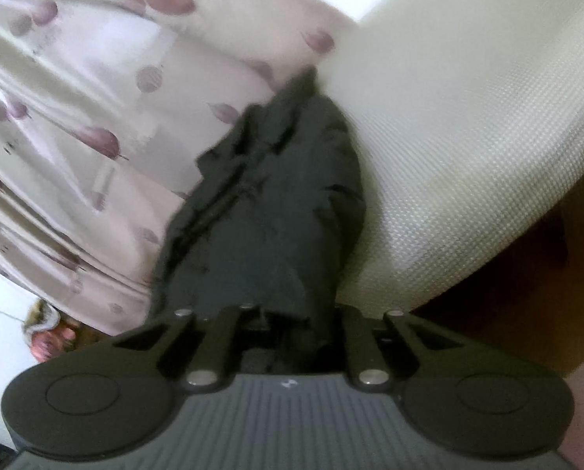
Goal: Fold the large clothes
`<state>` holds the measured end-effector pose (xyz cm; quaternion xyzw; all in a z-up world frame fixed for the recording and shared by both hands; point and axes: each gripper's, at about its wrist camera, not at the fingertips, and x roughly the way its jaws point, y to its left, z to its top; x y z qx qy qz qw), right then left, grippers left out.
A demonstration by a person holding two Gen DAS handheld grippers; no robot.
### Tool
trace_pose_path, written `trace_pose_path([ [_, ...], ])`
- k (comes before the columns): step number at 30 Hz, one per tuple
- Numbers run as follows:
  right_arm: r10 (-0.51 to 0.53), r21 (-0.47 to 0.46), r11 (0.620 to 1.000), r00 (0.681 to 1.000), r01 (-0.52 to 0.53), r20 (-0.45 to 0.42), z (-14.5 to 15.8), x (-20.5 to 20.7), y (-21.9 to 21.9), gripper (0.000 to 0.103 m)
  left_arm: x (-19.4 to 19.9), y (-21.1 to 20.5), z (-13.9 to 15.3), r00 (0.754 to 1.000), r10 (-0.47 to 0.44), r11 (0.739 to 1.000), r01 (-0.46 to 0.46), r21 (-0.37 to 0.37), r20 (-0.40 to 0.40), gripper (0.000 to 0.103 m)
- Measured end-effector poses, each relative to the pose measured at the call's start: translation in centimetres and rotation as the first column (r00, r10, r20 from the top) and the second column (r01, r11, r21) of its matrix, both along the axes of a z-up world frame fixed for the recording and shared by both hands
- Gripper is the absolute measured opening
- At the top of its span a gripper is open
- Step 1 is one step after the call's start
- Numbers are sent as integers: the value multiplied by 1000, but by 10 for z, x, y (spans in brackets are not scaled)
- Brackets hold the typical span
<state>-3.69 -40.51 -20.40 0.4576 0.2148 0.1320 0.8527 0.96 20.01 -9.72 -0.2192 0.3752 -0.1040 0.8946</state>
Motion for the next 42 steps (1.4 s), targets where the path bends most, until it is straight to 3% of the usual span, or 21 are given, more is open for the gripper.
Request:
trace_pose_path([
  [4, 17, 7, 1000, 999, -17, 39, 10, -11, 5, 10, -22, 3, 16, 997, 7, 1000, -7, -6, 72, 14],
  [10, 36, 47, 998, 997, -39, 63, 19, -35, 9, 10, -58, 7, 35, 994, 1, 1000, -1, 0, 113, 14],
  [18, 61, 88, 994, 993, -69, 100, 39, -71, 17, 10, -106, 19, 55, 981, 31, 996, -15, -83, 192, 14],
  [28, 73, 43, 996, 977, -84, 201, 92, -70, 18, 11, -102, 21, 94, 953, 107, 988, -71, -135, 282, 14],
  [42, 52, 7, 998, 961, -56, 273, 129, -15, 0, 11, -53, 19, 132, 925, 144, 981, -86, -174, 351, 14],
])
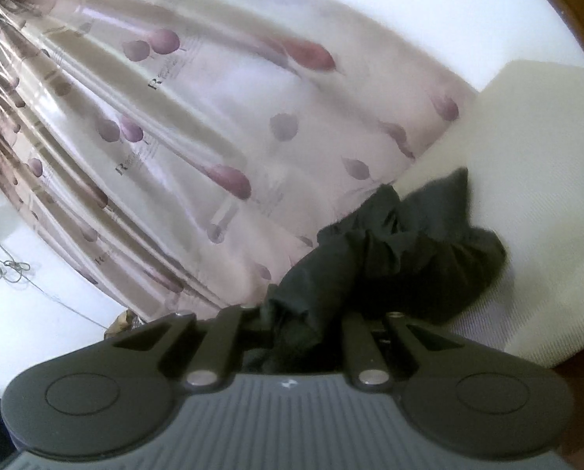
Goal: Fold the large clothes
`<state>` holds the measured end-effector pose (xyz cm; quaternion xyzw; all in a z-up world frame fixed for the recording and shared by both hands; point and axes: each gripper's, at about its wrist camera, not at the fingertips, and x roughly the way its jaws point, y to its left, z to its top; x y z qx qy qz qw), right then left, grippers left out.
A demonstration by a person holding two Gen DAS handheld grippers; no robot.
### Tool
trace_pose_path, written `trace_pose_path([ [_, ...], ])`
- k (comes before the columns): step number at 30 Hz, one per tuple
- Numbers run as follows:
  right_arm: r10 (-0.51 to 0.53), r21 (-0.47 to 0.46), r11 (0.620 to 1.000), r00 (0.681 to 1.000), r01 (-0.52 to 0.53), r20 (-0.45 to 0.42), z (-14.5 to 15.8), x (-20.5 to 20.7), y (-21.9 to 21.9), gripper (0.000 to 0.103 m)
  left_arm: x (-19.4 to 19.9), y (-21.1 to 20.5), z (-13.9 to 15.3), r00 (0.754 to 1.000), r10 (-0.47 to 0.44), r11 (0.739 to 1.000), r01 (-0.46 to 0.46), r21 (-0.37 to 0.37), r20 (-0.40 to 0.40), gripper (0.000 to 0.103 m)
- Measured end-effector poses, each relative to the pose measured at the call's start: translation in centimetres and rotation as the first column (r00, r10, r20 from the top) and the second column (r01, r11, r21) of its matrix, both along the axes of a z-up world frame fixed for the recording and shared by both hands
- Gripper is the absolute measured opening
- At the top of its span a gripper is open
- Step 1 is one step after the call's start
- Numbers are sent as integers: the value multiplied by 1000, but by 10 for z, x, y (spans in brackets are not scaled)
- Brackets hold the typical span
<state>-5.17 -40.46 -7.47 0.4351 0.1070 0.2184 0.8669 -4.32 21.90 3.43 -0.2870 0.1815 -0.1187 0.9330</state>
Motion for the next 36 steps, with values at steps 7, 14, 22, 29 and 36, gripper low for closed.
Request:
trace_pose_path([
  [7, -11, 16, 1000, 1000, 11, 1, 12, 39, -13, 11, 37, -10, 16, 999, 23, 1000, -24, 12, 24, 14],
  [14, -26, 10, 1000, 1000, 26, -18, 23, 79, -20, 11, 75, -15, 26, 999, 51, 998, -52, 34, 19, 14],
  [22, -55, 23, 998, 997, 56, -47, 24, 116, -27, 11, 111, -24, 32, 998, 60, 995, -62, 82, 26, 15],
  [29, -72, -9, 997, 995, 72, -71, 27, 151, -29, 11, 147, -31, 31, 996, 85, 991, -85, 99, 2, 15],
  [36, -83, -8, 997, 990, 83, -116, 22, 190, -31, 11, 180, -38, 25, 994, 110, 985, -106, 134, -23, 16],
])
